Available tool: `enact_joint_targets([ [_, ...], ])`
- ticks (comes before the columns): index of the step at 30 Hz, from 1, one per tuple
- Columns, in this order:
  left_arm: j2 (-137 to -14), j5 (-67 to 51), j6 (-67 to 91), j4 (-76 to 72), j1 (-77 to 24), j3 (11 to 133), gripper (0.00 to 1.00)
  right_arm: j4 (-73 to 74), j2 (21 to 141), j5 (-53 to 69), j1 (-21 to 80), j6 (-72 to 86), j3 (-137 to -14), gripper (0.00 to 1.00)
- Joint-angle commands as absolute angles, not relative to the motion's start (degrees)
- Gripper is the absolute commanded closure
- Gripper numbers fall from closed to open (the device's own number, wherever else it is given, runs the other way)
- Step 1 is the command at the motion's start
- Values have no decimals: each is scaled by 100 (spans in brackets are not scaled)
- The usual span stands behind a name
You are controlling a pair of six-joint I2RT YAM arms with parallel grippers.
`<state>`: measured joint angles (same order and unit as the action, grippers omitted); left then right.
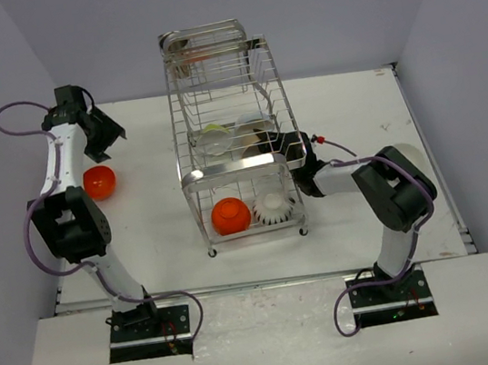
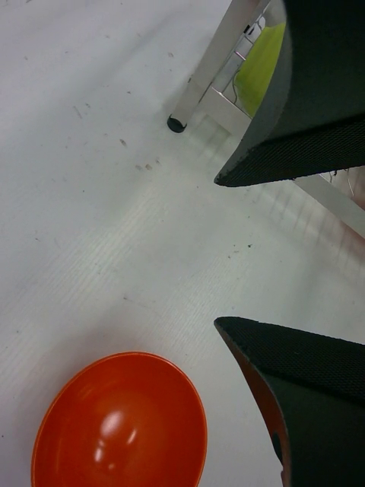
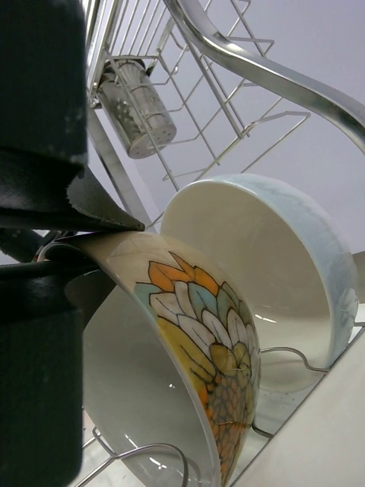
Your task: Unload the bowls from the dish rack
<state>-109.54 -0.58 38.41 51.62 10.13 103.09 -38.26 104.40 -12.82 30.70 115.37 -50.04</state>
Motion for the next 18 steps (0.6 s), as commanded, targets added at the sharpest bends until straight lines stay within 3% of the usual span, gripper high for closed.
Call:
enact_joint_targets([
  [1,-10582,-237,3815,4773,1072,10143,30,-3955,10485,-1635,3102,12647,-4817,100],
  [18,-10406,-404,3735,4474,1063,9527,28,-4886,10468,-1195,3076,13087,-4895,100],
])
